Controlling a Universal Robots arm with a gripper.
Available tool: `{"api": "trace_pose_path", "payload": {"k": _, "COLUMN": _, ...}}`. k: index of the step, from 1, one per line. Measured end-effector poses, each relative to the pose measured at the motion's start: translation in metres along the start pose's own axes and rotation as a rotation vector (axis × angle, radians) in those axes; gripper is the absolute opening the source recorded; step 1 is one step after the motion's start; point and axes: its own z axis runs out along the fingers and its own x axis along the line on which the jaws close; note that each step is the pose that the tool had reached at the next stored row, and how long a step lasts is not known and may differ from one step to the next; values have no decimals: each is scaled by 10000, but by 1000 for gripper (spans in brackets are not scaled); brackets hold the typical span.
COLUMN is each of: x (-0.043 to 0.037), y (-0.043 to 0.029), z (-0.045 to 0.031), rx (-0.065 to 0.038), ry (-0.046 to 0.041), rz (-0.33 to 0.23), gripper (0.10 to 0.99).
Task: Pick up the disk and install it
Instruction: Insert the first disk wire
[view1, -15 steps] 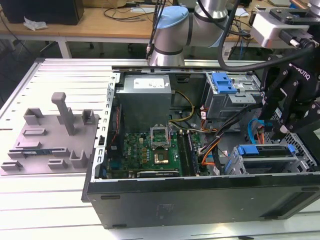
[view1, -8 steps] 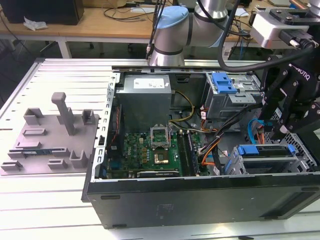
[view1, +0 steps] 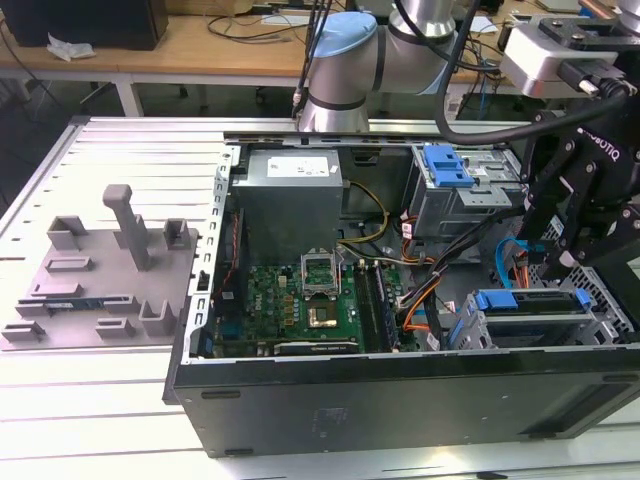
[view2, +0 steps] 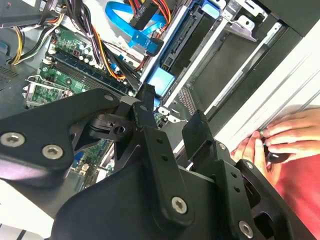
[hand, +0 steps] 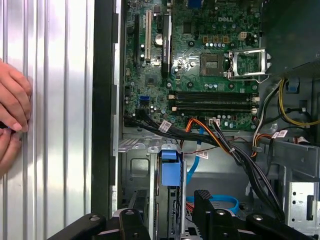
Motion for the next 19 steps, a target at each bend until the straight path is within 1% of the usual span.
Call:
{"api": "trace_pose_path", "payload": {"k": 1, "x": -3, "y": 0, "z": 2, "rx": 0, "ry": -3, "rz": 0, "gripper": 502}}
{"api": "trace_pose_path", "payload": {"k": 2, "x": -78, "y": -2, "z": 1, "rx": -1, "ry": 22, "rz": 0, "gripper": 502}}
{"api": "trace_pose_path", "payload": {"k": 4, "x": -233, "y": -9, "z": -4, "rx": -3, "ry": 123, "rz": 0, "gripper": 502}}
{"api": "trace_pose_path", "payload": {"k": 5, "x": -275, "y": -12, "z": -5, "rx": -4, "ry": 182, "rz": 0, "gripper": 502}}
{"api": "trace_pose_path", "payload": {"k": 6, "x": -310, "y": -14, "z": -7, "rx": -15, "ry": 335, "rz": -1, "gripper": 502}}
{"api": "trace_pose_path", "payload": {"k": 7, "x": -345, "y": -17, "z": -6, "rx": -37, "ry": 689, "rz": 1, "gripper": 502}}
{"api": "trace_pose_path", "payload": {"k": 9, "x": -359, "y": -22, "z": -8, "rx": -59, "ry": 1063, "rz": -2, "gripper": 502}}
{"api": "trace_pose_path", "payload": {"k": 10, "x": -368, "y": -31, "z": -7, "rx": -77, "ry": 1394, "rz": -3, "gripper": 502}}
{"api": "trace_pose_path", "payload": {"k": 11, "x": -372, "y": -40, "z": -8, "rx": -85, "ry": 1591, "rz": -3, "gripper": 502}}
{"api": "trace_pose_path", "payload": {"k": 12, "x": -381, "y": -67, "z": -7, "rx": -95, "ry": 1987, "rz": -2, "gripper": 502}}
{"api": "trace_pose_path", "payload": {"k": 13, "x": -387, "y": -91, "z": -8, "rx": -103, "ry": 2247, "rz": -1, "gripper": 502}}
{"api": "trace_pose_path", "payload": {"k": 14, "x": -391, "y": -116, "z": -8, "rx": -114, "ry": 2385, "rz": -2, "gripper": 502}}
{"api": "trace_pose_path", "payload": {"k": 15, "x": -399, "y": -179, "z": -5, "rx": -155, "ry": 2498, "rz": -9, "gripper": 502}}
{"api": "trace_pose_path", "payload": {"k": 16, "x": -406, "y": -236, "z": -3, "rx": -204, "ry": 2517, "rz": -14, "gripper": 502}}
{"api": "trace_pose_path", "payload": {"k": 19, "x": -422, "y": -375, "z": 5, "rx": -312, "ry": 2514, "rz": -31, "gripper": 502}}
